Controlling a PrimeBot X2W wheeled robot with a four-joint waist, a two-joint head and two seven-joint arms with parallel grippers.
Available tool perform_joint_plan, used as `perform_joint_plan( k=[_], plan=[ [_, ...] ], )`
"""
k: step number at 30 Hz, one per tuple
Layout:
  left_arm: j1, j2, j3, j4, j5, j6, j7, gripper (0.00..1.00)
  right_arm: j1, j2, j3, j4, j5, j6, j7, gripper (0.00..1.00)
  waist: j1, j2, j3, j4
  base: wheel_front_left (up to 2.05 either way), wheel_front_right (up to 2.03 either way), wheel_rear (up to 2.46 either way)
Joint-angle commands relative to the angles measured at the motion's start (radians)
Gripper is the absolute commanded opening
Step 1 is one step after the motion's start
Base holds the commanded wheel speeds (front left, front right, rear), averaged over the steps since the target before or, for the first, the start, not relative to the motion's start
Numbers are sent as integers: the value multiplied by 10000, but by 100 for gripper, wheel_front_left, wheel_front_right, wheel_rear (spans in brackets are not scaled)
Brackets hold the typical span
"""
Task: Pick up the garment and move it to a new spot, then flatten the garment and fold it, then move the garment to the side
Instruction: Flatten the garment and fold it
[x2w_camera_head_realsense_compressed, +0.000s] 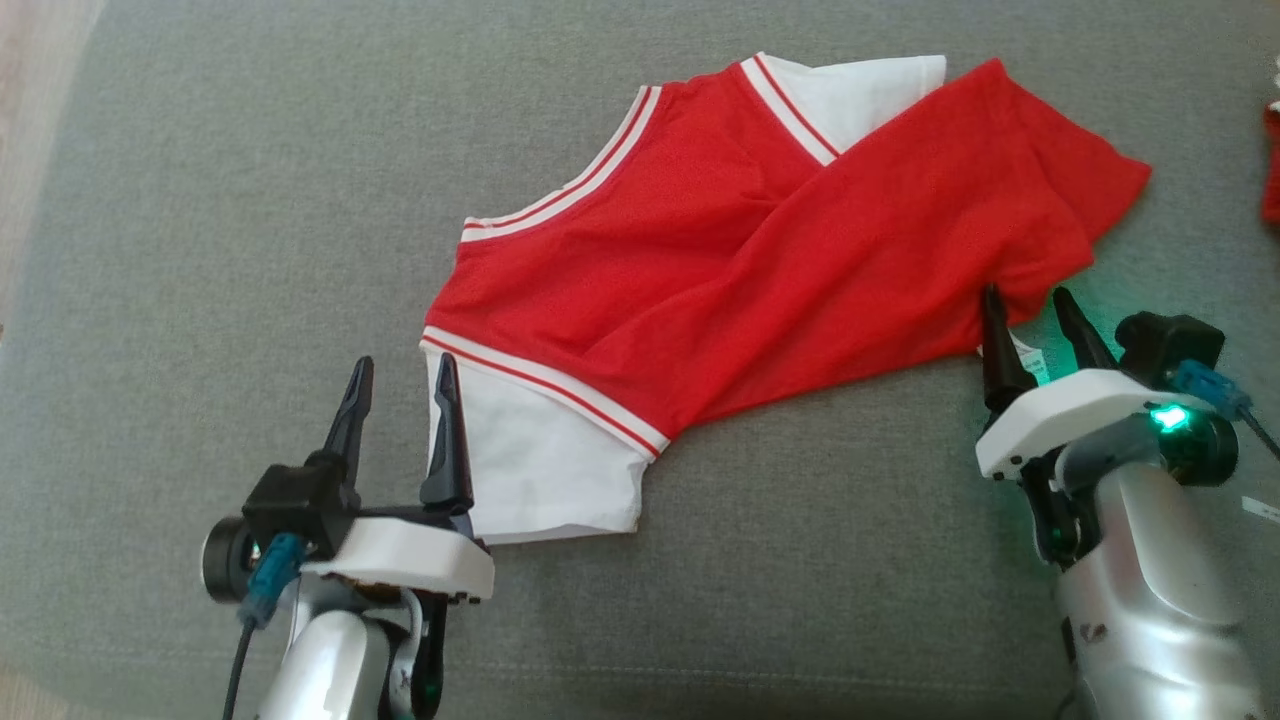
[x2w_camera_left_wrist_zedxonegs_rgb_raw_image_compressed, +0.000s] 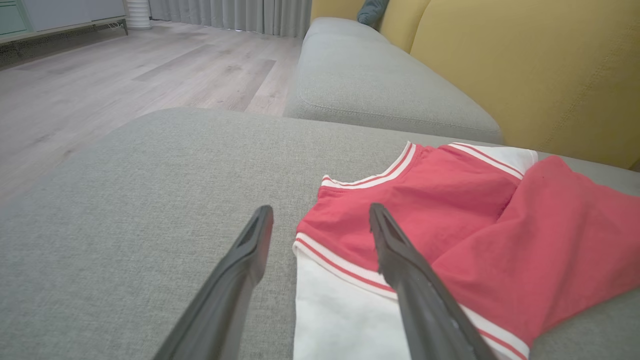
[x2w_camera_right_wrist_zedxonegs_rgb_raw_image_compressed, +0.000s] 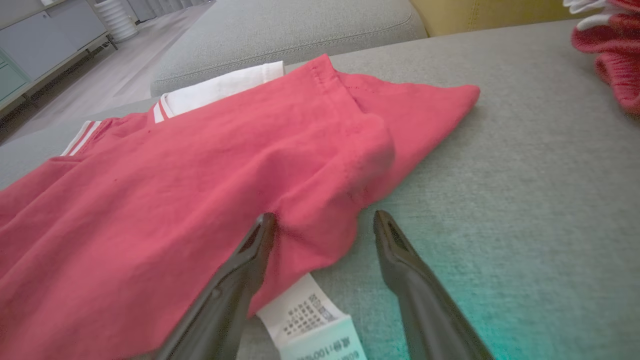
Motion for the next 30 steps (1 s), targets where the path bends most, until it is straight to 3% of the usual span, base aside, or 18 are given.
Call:
perform_joint_plan(
  k=[1,2,3,4,5,10,15,24,30],
  plan=[
    [-381,22,358,-303,56,-15,-122,100,-303,30,220,-121,-43,65,-205,88,0,0,28,47,0,0,0],
    [-392,22,361,-305,53,-10,-122,100,-389,30,232,24,-61,65,-282,55,0,0,38,66,0,0,0],
    [-396,22,373,-305,49,-3,-122,100,-455,30,274,150,-48,65,-340,33,0,0,41,73,0,0,0],
    [-391,22,393,-303,43,6,-122,100,-507,30,299,245,-30,65,-406,12,0,0,41,66,0,0,0],
    [-379,22,417,-299,39,15,-122,100,-541,30,309,309,-26,65,-472,0,0,0,39,48,0,0,0],
    [-352,22,484,-296,31,42,-122,100,-596,31,283,222,-347,65,-837,0,0,0,22,-147,0,0,0],
    [-301,22,476,-293,27,53,-122,100,-134,31,-206,-708,-1002,65,-756,0,0,0,-85,-424,0,0,0],
    [-173,22,400,-256,2,33,-122,100,1919,31,-1534,-2956,-1813,65,772,0,0,0,-298,-682,0,0,0],
    [-146,22,313,-216,-6,7,-122,100,2476,31,-1716,-3469,-1954,65,1316,0,0,0,-335,-649,0,0,0]
  ],
)
